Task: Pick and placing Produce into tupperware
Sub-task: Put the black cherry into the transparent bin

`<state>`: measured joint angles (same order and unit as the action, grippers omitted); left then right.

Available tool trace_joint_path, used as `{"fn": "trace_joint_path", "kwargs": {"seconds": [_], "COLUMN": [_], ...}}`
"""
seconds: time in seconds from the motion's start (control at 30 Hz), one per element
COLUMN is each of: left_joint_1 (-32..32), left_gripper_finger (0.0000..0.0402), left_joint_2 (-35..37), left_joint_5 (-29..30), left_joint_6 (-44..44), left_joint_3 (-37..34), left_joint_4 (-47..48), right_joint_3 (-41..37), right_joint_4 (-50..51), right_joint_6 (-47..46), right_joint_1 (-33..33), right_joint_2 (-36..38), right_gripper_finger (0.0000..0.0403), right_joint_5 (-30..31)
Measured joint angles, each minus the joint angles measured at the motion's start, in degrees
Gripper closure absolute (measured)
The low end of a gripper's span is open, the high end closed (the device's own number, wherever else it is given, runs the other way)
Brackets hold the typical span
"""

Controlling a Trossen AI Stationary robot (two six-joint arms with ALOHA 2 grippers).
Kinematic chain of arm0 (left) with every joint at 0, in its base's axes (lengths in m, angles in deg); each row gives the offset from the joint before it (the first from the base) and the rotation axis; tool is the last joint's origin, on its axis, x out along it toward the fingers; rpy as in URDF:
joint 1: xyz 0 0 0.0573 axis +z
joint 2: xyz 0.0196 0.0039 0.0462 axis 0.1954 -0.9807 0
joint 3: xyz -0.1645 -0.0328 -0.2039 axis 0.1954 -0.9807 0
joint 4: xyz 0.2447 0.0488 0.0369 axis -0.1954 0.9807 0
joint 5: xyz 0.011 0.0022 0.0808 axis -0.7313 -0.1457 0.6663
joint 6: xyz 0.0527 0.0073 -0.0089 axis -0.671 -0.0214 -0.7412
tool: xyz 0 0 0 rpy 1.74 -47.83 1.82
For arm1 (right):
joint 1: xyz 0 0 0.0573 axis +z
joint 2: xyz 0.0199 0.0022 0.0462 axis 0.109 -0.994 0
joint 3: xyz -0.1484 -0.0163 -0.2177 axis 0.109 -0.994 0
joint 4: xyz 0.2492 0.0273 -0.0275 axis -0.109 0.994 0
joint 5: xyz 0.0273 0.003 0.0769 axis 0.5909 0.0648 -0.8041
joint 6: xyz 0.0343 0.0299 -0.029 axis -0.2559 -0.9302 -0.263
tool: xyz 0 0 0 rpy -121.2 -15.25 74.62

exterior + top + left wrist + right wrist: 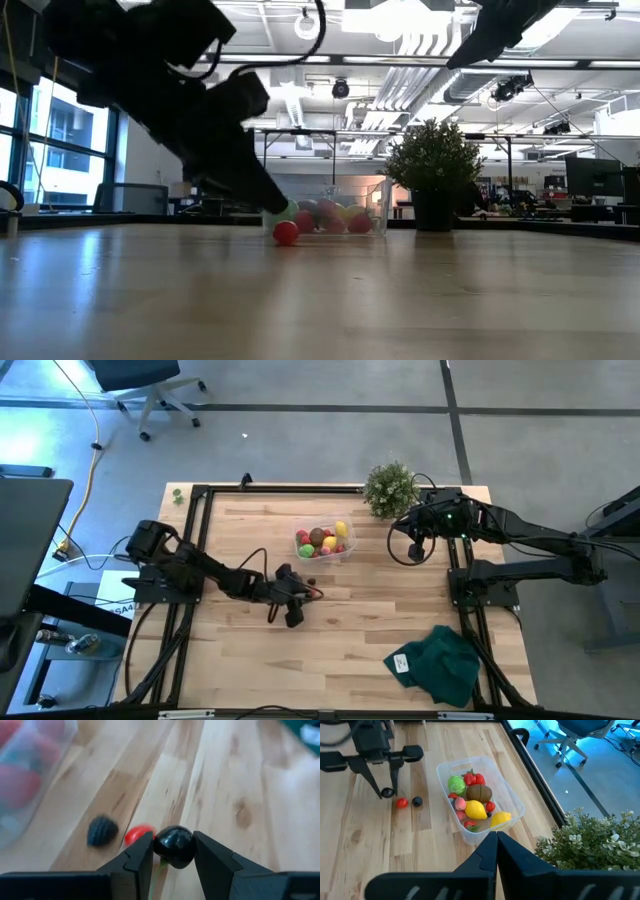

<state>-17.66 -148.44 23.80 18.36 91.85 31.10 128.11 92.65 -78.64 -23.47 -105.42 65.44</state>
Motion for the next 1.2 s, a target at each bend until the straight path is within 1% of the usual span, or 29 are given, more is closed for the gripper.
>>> {"fn": "trace_joint_path", "kwargs": {"seconds": [0.17, 0.3, 0.4, 0.5, 0.53, 0.6, 0.7, 0.77, 0.83, 0.9, 0.93, 1.03, 1.13, 1.2], "left_joint_1": [0.21, 1.84, 4.38, 8.23, 9.82, 13.13, 17.93, 21.21, 24.06, 26.67, 27.81, 30.14, 31.94, 32.51], "left_gripper_finger": [0.0282, 0.0282, 0.0282, 0.0282, 0.0282, 0.0282, 0.0282, 0.0282, 0.0282, 0.0282, 0.0282, 0.0282, 0.0282, 0.0282], "left_joint_2": [4.78, 8.21, 9.89, 10.63, 10.63, 10.60, 8.40, 6.32, 3.72, 1.18, -0.37, -5.02, -8.72, -11.30], "left_joint_5": [1.21, 2.43, 2.34, -0.80, -2.59, -6.02, -7.44, -9.37, -12.08, -14.55, -15.53, -17.72, -20.80, -21.79], "left_joint_6": [-3.22, -8.22, -13.11, -18.85, -20.63, -24.41, -29.43, -32.13, -34.47, -35.88, -36.43, -37.17, -37.34, -37.34], "left_joint_3": [0.12, 3.24, 7.55, 13.64, 16.42, 22.37, 32.69, 38.31, 43.30, 46.78, 47.78, 49.31, 49.68, 49.73], "left_joint_4": [-1.70, -1.88, -1.43, 1.61, 4.39, 13.25, 29.84, 40.83, 46.48, 51.76, 53.90, 56.35, 56.01, 54.80], "right_joint_3": [0.00, 0.00, 0.00, 0.00, 0.00, 0.00, 0.00, 0.00, 0.00, -0.01, -0.01, 0.00, -0.01, -0.01], "right_joint_4": [0.00, 0.00, -0.01, 0.00, -0.02, 0.00, 0.00, 0.00, 0.00, -0.04, 0.01, 0.00, -0.01, -0.04], "right_joint_6": [-0.02, 0.00, 0.00, 0.00, 0.00, -0.01, -0.02, -0.02, -0.02, 0.00, -0.01, -0.02, -0.01, -0.02], "right_joint_1": [0.00, -0.02, 0.00, 0.00, -0.02, 0.00, -0.02, -0.02, 0.00, -0.01, 0.00, 0.00, -0.01, -0.02], "right_joint_2": [0.02, 0.00, 0.00, 0.02, 0.00, 0.00, 0.00, 0.02, 0.00, 0.02, 0.01, 0.00, 0.00, 0.02], "right_gripper_finger": [0.0402, 0.0402, 0.0402, 0.0402, 0.0402, 0.0402, 0.0402, 0.0402, 0.0402, 0.0402, 0.0402, 0.0402, 0.0402, 0.0402], "right_joint_5": [0.01, 0.02, 0.00, 0.00, 0.02, 0.00, 0.01, 0.02, 0.02, 0.01, 0.00, 0.00, 0.01, 0.02]}}
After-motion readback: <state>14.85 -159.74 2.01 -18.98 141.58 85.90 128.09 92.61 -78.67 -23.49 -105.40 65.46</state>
